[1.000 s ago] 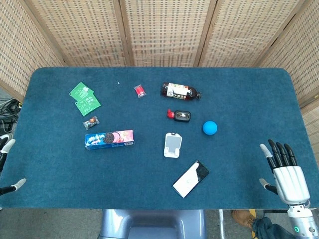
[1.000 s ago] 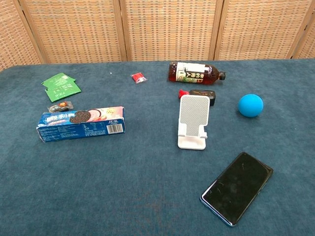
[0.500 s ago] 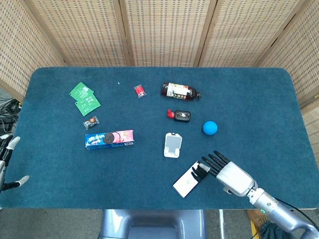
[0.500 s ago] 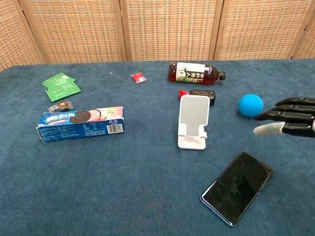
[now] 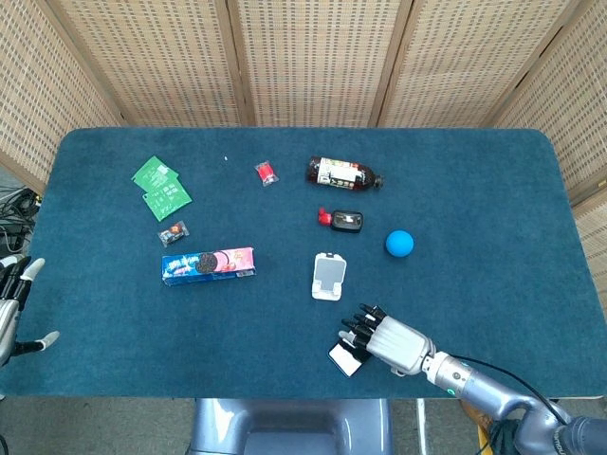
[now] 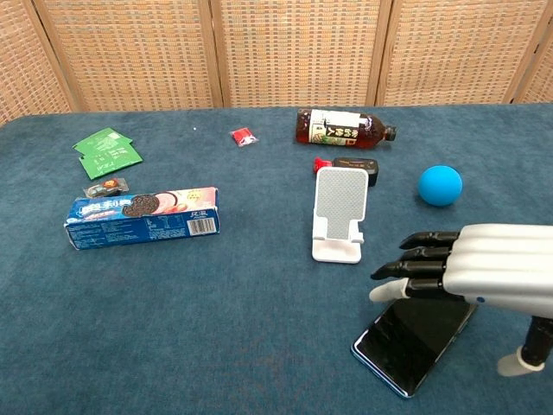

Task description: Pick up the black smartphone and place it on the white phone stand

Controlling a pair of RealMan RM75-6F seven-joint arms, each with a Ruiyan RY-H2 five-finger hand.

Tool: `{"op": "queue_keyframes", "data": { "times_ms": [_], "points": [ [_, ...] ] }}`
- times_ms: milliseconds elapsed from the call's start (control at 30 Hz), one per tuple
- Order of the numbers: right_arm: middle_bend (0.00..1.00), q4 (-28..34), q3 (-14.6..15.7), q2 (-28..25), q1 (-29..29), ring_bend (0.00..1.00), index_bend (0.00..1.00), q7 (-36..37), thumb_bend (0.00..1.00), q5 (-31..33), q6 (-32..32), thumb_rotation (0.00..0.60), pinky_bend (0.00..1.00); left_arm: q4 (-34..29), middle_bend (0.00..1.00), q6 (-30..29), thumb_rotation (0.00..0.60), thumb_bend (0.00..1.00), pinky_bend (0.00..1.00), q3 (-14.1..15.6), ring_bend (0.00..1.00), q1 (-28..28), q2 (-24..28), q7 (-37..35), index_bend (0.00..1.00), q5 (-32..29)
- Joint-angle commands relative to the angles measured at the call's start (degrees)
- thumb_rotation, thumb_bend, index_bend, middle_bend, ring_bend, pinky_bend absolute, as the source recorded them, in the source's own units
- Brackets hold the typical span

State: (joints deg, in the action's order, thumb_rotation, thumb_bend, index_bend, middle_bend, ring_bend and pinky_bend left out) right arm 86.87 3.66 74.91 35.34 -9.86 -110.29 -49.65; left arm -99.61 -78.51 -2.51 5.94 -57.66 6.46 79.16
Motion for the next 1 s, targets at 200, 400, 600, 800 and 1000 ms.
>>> {"op": "queue_keyframes", "data": {
  "times_ms": [200,400,600,800,1000],
  "points": [
    [0.12,-2.88,-0.23,5.14,2.98,0.15,0.12,-2.19,0.0,3.04,4.49,0.6,0.11,0.15,0.0,0.91,0.6,0.0,0.0,-0.23,0.0,0.55,-0.31,0.65,0.0,-1.3],
    [0.2,-3.43,0.01,6.42,4.14,0.21,0.25,-4.06,0.01,5.07,6.11,0.6,0.13,0.34,0.0,1.36,0.6,0.0,0.0,-0.23,0.0,0.83,-0.4,0.7,0.0,-1.76],
    [0.51,-4.32,0.97,6.93,4.43,0.52,0.54,-1.84,0.22,4.08,2.09,0.6,0.39,0.46,0.0,1.76,0.6,0.0,0.0,-0.24,0.0,1.07,-0.4,0.56,0.0,-2.19],
    [0.57,-3.73,1.17,4.26,4.18,0.57,0.56,-3.07,0.25,1.37,-4.42,0.6,0.42,0.36,0.0,1.93,0.6,0.0,0.0,-0.23,0.0,1.21,-0.27,0.46,0.0,-2.4],
    [0.57,-1.25,0.51,0.62,4.28,0.57,0.56,-6.84,0.25,-0.97,-8.58,0.6,0.42,0.32,0.0,2.08,0.6,0.0,0.0,-0.25,0.0,1.35,-0.18,0.36,0.0,-2.59]
  ]
}}
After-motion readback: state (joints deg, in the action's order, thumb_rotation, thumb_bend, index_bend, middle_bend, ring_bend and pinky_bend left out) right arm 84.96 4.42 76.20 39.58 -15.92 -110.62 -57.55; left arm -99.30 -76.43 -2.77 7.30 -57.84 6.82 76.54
